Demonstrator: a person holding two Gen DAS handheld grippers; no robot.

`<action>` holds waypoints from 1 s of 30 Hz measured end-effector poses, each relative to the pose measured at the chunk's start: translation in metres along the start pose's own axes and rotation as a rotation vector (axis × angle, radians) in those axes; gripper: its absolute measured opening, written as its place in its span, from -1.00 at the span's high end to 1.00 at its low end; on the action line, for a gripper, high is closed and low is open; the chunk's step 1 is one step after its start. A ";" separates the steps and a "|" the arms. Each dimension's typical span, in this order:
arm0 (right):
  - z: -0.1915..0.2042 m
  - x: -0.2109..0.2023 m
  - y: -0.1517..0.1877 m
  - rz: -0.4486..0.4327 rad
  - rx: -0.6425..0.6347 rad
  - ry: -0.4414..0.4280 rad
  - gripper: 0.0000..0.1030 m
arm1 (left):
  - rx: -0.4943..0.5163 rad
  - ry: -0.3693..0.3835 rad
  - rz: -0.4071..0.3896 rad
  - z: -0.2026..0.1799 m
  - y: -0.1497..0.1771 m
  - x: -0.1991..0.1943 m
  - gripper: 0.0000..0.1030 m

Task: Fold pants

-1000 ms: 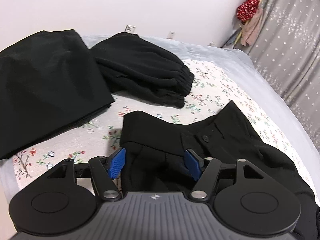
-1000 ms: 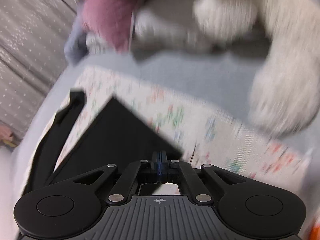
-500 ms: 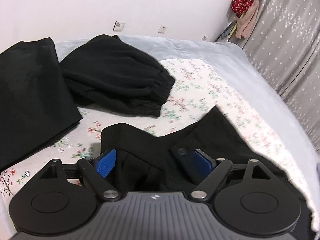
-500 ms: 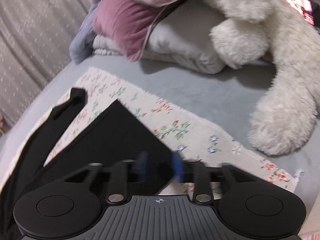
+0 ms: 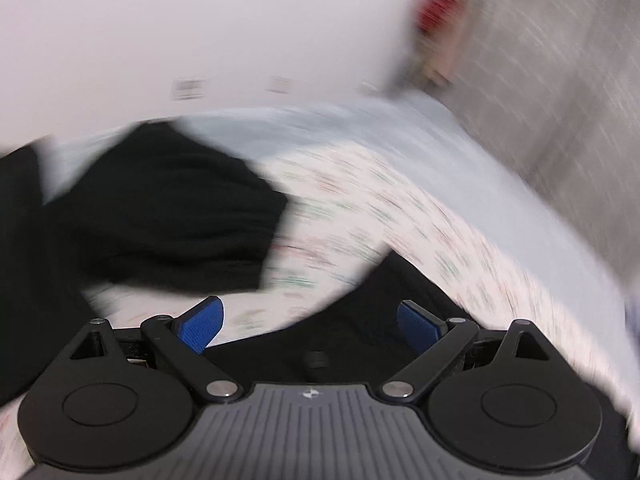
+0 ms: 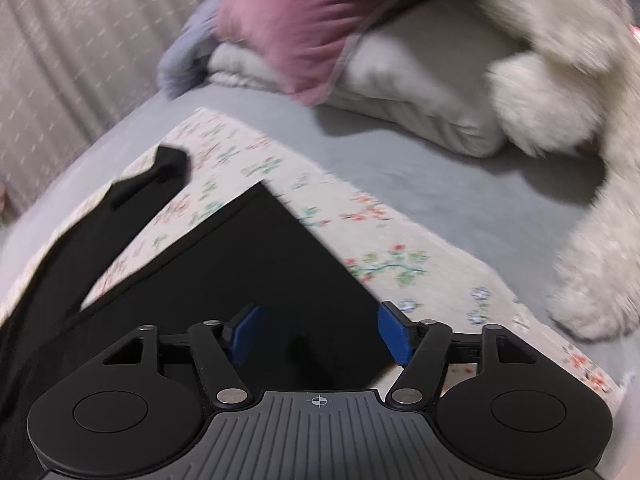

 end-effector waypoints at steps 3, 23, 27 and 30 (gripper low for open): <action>0.018 0.004 0.007 0.020 -0.089 -0.008 -0.29 | 0.099 -0.005 0.046 -0.034 -0.012 0.048 -0.98; 0.248 0.210 -0.199 -0.047 -0.804 0.113 -0.25 | 0.447 -0.148 0.056 -0.094 -0.031 0.170 0.55; 0.243 0.208 -0.218 -0.112 -0.688 0.059 0.89 | 0.339 -0.200 -0.047 -0.077 -0.065 0.158 0.59; 0.219 0.166 -0.236 -0.223 -0.490 0.007 0.94 | 0.349 -0.203 -0.079 -0.082 -0.078 0.159 0.60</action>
Point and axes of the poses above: each gripper's, at about its wrist camera, not at the fingertips, and x roughly the way its jaws point, z to its left, y to its underside, the point moved 10 cm from there along x, roughly the way its jaws point, and after that the axes turned 11 degrees about z, right-handed, at the moved point
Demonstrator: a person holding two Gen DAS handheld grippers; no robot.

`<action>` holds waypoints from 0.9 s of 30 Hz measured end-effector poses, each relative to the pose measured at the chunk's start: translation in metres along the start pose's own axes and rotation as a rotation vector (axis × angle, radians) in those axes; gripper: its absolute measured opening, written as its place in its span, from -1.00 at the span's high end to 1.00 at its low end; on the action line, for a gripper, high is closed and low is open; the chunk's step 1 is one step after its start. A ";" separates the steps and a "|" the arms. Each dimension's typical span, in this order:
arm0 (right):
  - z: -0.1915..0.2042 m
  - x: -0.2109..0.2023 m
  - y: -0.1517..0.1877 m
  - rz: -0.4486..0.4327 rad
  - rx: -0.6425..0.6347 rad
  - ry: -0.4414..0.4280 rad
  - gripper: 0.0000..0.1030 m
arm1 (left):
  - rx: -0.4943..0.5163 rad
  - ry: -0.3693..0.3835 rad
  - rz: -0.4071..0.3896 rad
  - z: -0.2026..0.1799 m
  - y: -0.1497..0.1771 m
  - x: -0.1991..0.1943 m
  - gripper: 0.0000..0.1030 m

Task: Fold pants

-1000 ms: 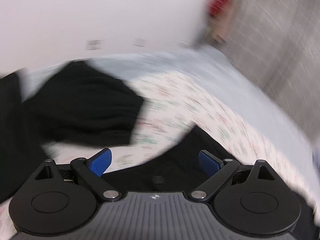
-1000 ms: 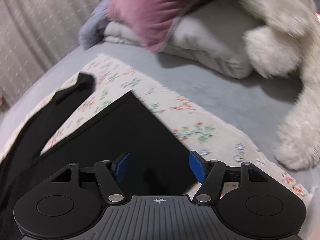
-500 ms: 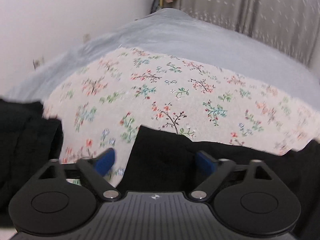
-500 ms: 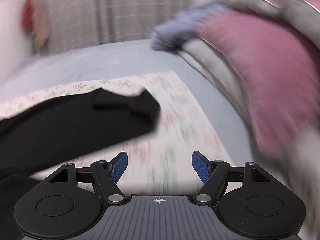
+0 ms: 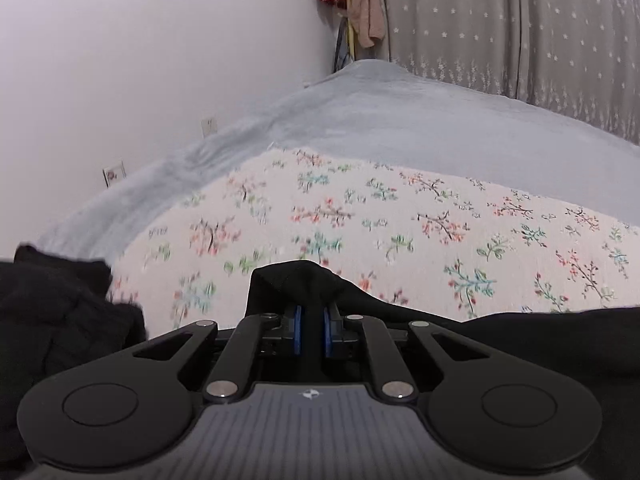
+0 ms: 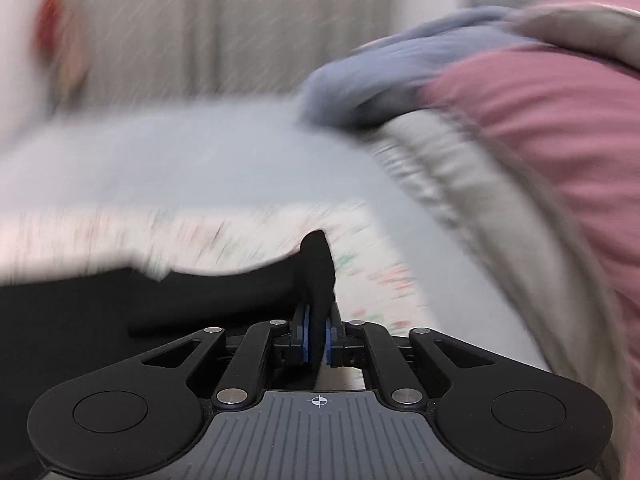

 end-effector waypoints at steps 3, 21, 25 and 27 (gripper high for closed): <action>-0.024 -0.028 0.010 -0.056 0.140 0.059 0.94 | 0.025 -0.046 0.019 -0.011 0.002 0.017 0.59; -0.034 0.014 0.014 0.118 0.028 -0.006 -0.26 | -0.037 0.086 0.133 0.007 0.004 0.033 -0.26; 0.001 0.050 -0.014 0.143 -0.009 -0.088 -0.29 | -0.044 0.109 0.169 0.017 0.006 0.036 -0.52; 0.010 0.074 -0.023 0.159 -0.004 -0.099 -0.41 | -0.029 0.114 0.175 0.016 0.007 0.038 -0.56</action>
Point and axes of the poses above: each gripper's, at about its wrist camera, not at the fingertips, and x roughly the way its jaws point, z to its left, y to its underside, the point moved 10 cm from there along x, roughly the way its jaws point, and after that the axes turned 11 degrees about z, right-handed, at the moved point
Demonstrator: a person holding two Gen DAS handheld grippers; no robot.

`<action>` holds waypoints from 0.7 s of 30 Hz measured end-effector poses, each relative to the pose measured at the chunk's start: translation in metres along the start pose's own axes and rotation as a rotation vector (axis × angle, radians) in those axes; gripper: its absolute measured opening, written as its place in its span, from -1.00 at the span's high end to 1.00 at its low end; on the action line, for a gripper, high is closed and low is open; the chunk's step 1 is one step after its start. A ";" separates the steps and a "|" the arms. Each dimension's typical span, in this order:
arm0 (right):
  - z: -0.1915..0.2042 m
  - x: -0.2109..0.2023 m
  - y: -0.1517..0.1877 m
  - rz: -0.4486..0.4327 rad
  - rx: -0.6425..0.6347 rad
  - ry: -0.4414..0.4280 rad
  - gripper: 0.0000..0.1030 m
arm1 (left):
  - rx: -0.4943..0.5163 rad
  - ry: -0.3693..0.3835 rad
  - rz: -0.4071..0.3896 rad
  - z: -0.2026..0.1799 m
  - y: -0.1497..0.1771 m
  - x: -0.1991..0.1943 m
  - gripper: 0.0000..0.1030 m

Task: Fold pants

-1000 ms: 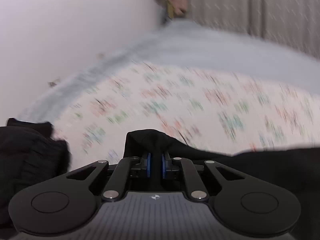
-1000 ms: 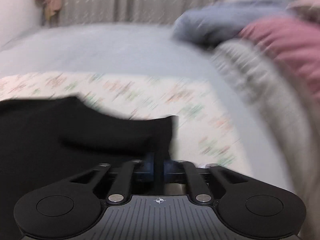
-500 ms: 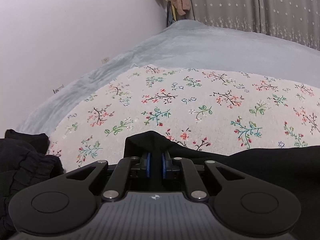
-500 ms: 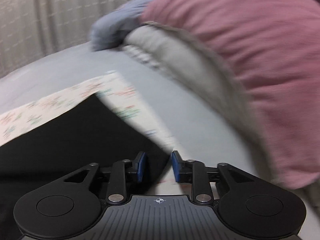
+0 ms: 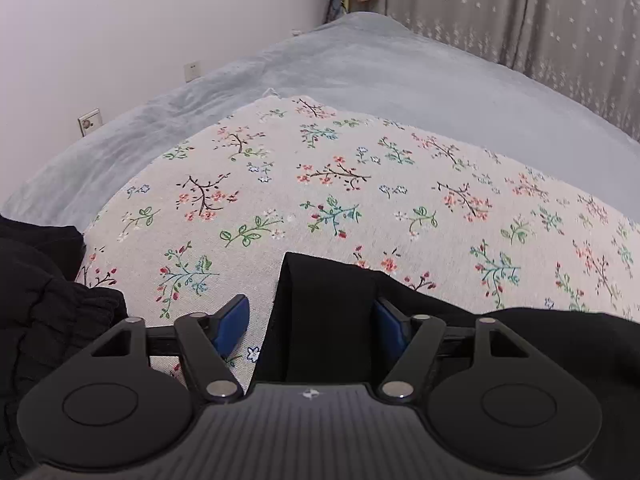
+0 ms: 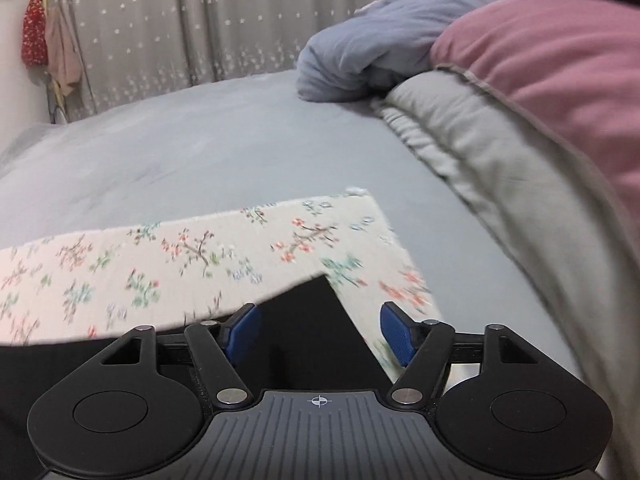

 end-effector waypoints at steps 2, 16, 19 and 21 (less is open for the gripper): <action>0.001 0.020 -0.003 0.024 -0.006 0.021 -0.46 | 0.020 0.000 0.005 -0.006 0.002 0.004 -0.54; 0.016 -0.055 -0.039 -0.209 -0.018 0.149 0.76 | 0.049 -0.036 -0.161 -0.025 -0.017 -0.050 0.55; 0.009 -0.094 -0.043 -0.237 -0.022 0.174 0.76 | 0.030 -0.005 -0.208 -0.020 -0.019 -0.080 0.55; 0.003 -0.119 -0.044 -0.248 -0.006 0.168 0.76 | 0.007 0.017 -0.235 -0.016 -0.019 -0.101 0.55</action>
Point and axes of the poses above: each gripper's, at about its wrist camera, not at the fingertips, and x roughly the way its jaws point, z to its left, y to its underside, the point moved 10 cm from there along x, roughly the way its jaws point, and after that the axes turned 11 degrees about z, right-handed, at the moved point
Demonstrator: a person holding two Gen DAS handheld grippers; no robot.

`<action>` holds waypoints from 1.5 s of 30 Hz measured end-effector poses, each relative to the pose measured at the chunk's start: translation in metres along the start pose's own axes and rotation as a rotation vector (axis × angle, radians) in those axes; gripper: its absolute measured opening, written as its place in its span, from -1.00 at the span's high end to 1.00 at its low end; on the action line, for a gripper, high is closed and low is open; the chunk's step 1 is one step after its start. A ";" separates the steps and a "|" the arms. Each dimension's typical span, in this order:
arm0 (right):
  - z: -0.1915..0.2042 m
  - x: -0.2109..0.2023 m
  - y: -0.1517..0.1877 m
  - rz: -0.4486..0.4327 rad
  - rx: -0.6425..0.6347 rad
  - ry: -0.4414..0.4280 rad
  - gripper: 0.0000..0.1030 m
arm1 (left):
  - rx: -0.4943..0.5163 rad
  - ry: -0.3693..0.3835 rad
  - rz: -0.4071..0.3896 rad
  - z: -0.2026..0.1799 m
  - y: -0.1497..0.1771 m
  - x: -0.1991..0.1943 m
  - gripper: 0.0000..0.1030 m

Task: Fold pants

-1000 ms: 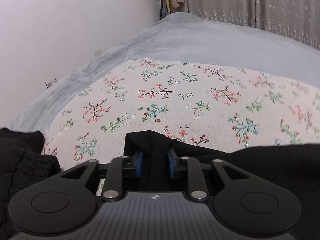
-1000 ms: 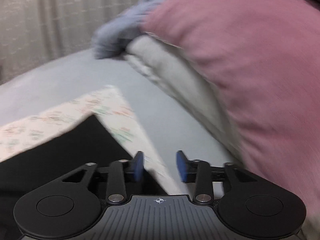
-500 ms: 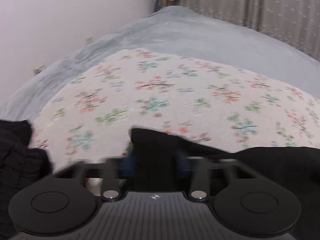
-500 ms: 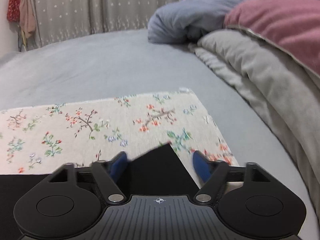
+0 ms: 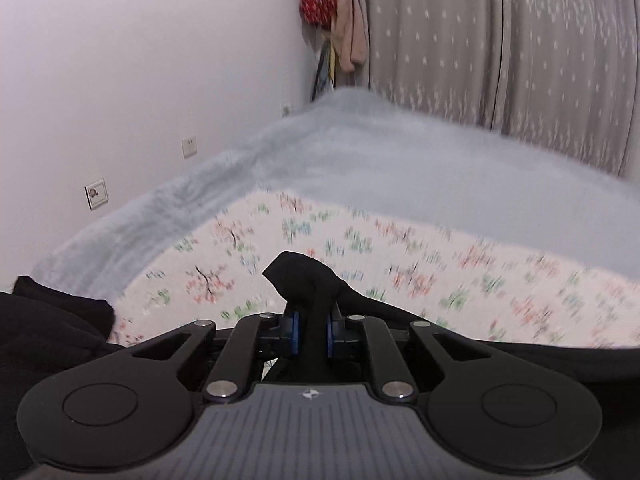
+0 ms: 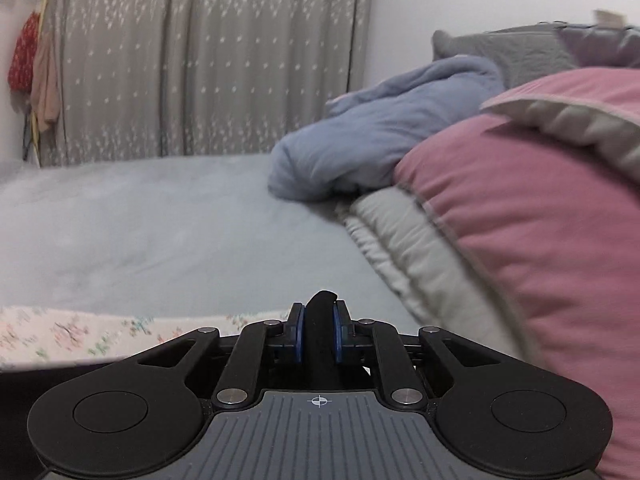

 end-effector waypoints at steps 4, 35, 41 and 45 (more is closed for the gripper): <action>-0.016 -0.055 -0.008 -0.043 0.001 -0.005 0.76 | -0.050 0.082 -0.078 0.009 -0.002 -0.049 0.56; -0.136 -0.202 0.348 0.312 0.076 -0.174 0.60 | -0.076 0.364 -0.091 0.145 0.228 -0.167 -0.62; -0.144 -0.218 0.352 0.319 0.083 -0.143 0.52 | -0.255 0.385 -0.057 0.169 0.235 -0.169 -0.68; -0.143 -0.229 0.351 0.310 0.108 -0.142 0.51 | -0.358 0.488 0.005 0.159 0.228 -0.169 -0.68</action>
Point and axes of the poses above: each gripper's, at about its wrist camera, not at the fingertips, and x roughly the way its jaws point, z to its left, y to its underside, the point moved 10 cm from there along x, roughly the way its jaws point, and after that the axes turned 11 degrees about z, right-handed, at the moved point
